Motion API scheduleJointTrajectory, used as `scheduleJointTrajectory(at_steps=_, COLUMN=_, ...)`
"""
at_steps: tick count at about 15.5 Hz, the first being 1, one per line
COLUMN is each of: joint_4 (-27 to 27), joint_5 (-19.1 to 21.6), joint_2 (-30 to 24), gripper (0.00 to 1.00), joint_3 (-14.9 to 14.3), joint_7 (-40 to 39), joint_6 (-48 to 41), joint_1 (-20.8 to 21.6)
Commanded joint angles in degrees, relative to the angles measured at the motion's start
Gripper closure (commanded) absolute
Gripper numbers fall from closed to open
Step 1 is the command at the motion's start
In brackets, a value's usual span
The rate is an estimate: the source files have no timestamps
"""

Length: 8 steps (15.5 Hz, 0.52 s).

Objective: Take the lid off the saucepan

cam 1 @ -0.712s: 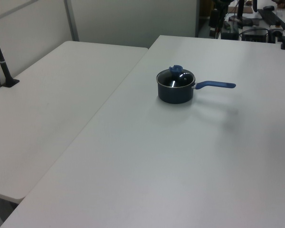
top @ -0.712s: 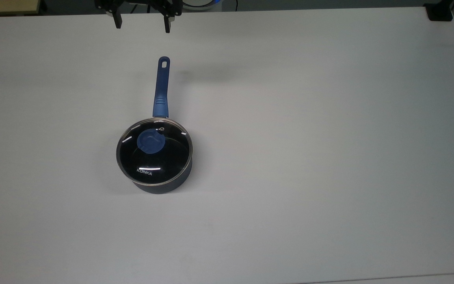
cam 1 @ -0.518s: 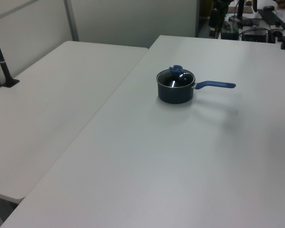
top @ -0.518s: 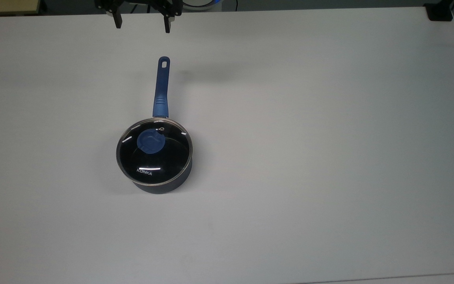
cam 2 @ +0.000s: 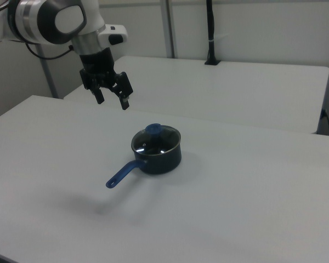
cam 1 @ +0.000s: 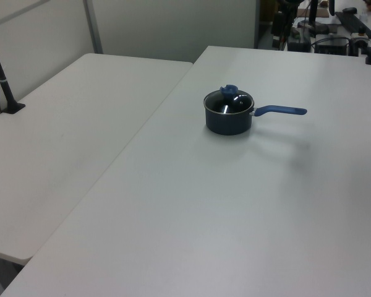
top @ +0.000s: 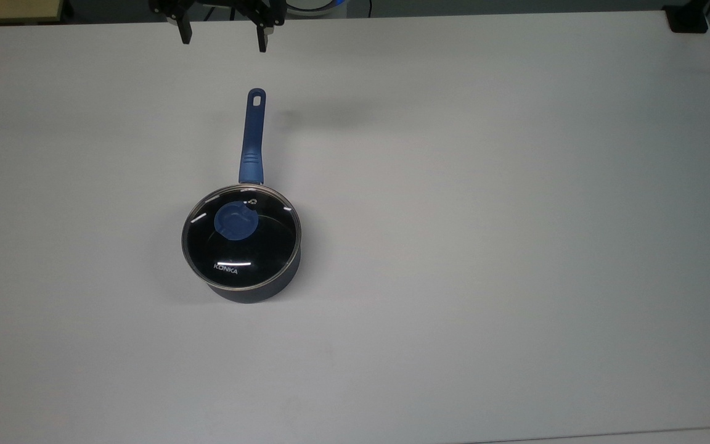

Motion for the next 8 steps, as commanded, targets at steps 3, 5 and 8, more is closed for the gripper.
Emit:
scheduleJointTrajectory(at_steps=3, joint_4=0.12, joint_5=0.86, joint_2=0.88, gripper=0.00, joint_3=-1.56, joint_7=0.59, joint_6=-0.70, joint_1=0.75)
scheduleJointTrajectory(at_steps=5, joint_4=0.47, joint_5=1.12, joint_2=3.15, gripper=0.00, joint_3=-1.56, joint_7=1.28, joint_6=5.76, joint_1=0.23)
scheduleJointTrajectory(at_steps=8, joint_4=0.47, joint_5=0.95, joint_2=7.02, gripper=0.00, joint_3=-1.56, joint_7=4.61, joint_6=13.95, joint_1=0.05)
